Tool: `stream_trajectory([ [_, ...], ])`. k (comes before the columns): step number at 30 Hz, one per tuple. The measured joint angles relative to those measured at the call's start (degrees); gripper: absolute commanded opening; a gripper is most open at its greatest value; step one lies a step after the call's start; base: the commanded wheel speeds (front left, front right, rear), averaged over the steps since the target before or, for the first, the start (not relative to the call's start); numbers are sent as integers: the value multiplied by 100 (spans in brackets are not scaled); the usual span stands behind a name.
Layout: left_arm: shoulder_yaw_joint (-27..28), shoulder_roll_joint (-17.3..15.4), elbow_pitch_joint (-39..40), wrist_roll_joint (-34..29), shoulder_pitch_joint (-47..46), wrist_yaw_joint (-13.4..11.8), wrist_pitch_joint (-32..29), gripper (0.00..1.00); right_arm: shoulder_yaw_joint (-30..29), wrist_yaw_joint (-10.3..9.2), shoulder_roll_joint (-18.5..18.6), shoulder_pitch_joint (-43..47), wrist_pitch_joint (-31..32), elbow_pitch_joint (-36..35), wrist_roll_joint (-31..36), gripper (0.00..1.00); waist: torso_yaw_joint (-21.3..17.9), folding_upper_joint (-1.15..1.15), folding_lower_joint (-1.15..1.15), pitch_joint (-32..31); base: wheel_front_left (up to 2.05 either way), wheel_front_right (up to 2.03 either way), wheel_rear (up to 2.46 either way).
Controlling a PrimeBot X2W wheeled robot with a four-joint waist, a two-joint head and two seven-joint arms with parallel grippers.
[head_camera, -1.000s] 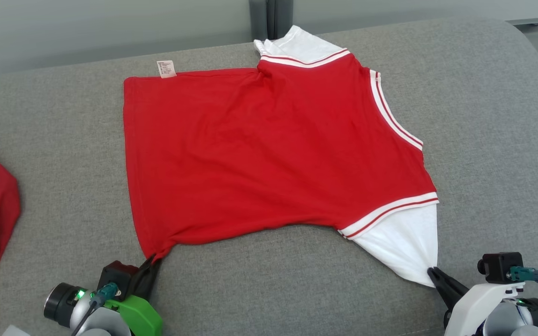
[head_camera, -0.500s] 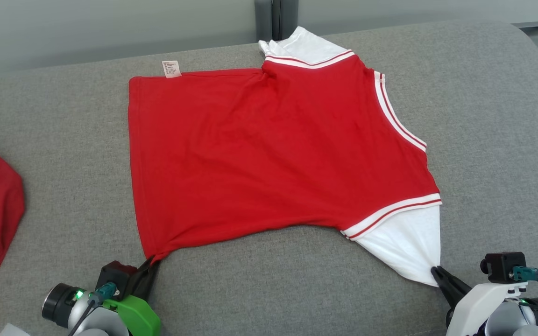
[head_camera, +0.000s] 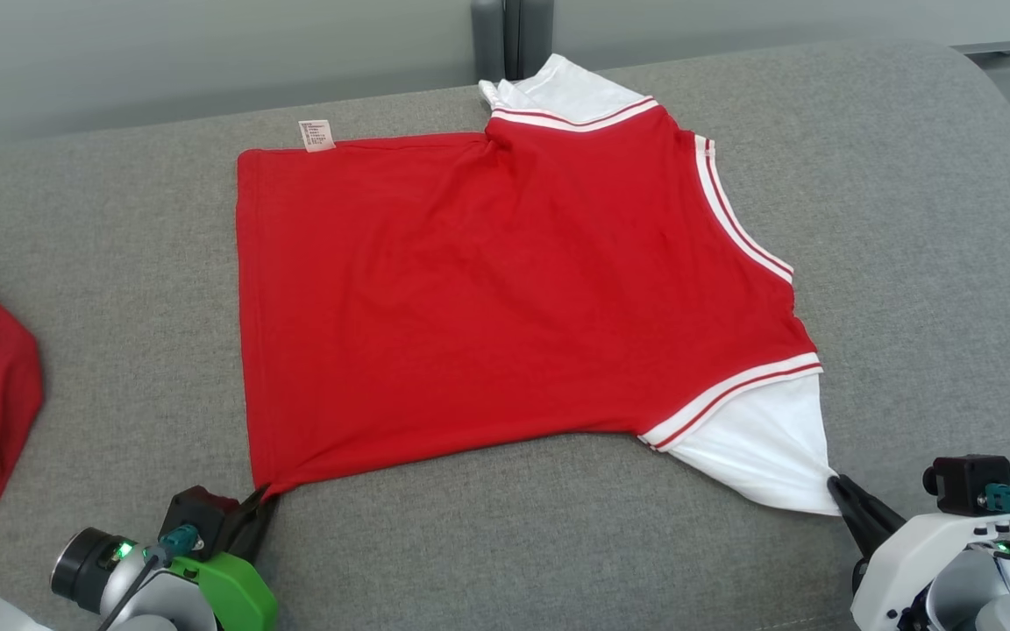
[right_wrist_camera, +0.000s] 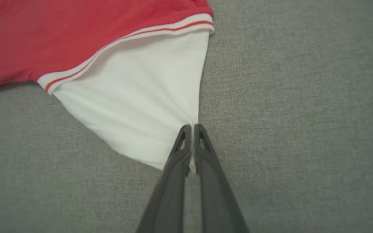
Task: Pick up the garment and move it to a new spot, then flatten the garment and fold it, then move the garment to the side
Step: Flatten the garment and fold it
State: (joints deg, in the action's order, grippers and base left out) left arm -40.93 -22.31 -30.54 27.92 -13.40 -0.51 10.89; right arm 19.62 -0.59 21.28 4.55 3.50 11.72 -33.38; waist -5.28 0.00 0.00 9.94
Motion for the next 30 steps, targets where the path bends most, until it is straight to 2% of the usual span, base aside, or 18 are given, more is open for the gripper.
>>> stream_trajectory([
  [5,-16,1,45,26,3,41,-86,0,97,4,-27,4,8,0,0,0,4,0,0,0,0,0,0],
  [7,-15,29,57,105,5,102,-130,16,135,5,-62,4,15,14,0,0,10,0,0,8,0,0,0],
  [8,-9,48,56,155,7,101,-130,25,159,5,-88,2,15,30,1,0,13,0,0,14,0,0,0],
  [10,18,71,53,194,7,99,-127,49,298,7,-120,-78,54,94,144,0,-2,0,0,43,0,0,0],
  [11,31,94,52,199,6,96,-126,91,288,5,-154,-119,48,103,158,15,-8,0,0,54,0,0,0],
  [12,42,122,48,200,1,78,-126,100,279,0,-191,-166,35,115,158,29,-12,0,0,64,0,0,0],
  [13,48,141,46,200,-14,48,-126,100,271,-2,-222,-214,-10,121,166,48,-16,0,0,73,0,0,0],
  [14,71,158,38,205,-14,42,-125,100,265,-15,-253,-262,-59,124,188,88,-20,0,0,80,0,0,0],
  [15,112,186,34,233,-15,42,-121,100,254,-58,-289,-318,-114,127,216,100,-26,0,0,87,0,0,0],
  [21,156,257,-34,268,-44,10,-121,100,293,-59,-390,-467,-218,234,270,100,-96,0,0,88,0,0,0],
  [30,204,249,-84,378,-25,-27,-202,100,237,-57,-302,-414,-332,244,269,100,-147,0,0,46,0,0,0],
])
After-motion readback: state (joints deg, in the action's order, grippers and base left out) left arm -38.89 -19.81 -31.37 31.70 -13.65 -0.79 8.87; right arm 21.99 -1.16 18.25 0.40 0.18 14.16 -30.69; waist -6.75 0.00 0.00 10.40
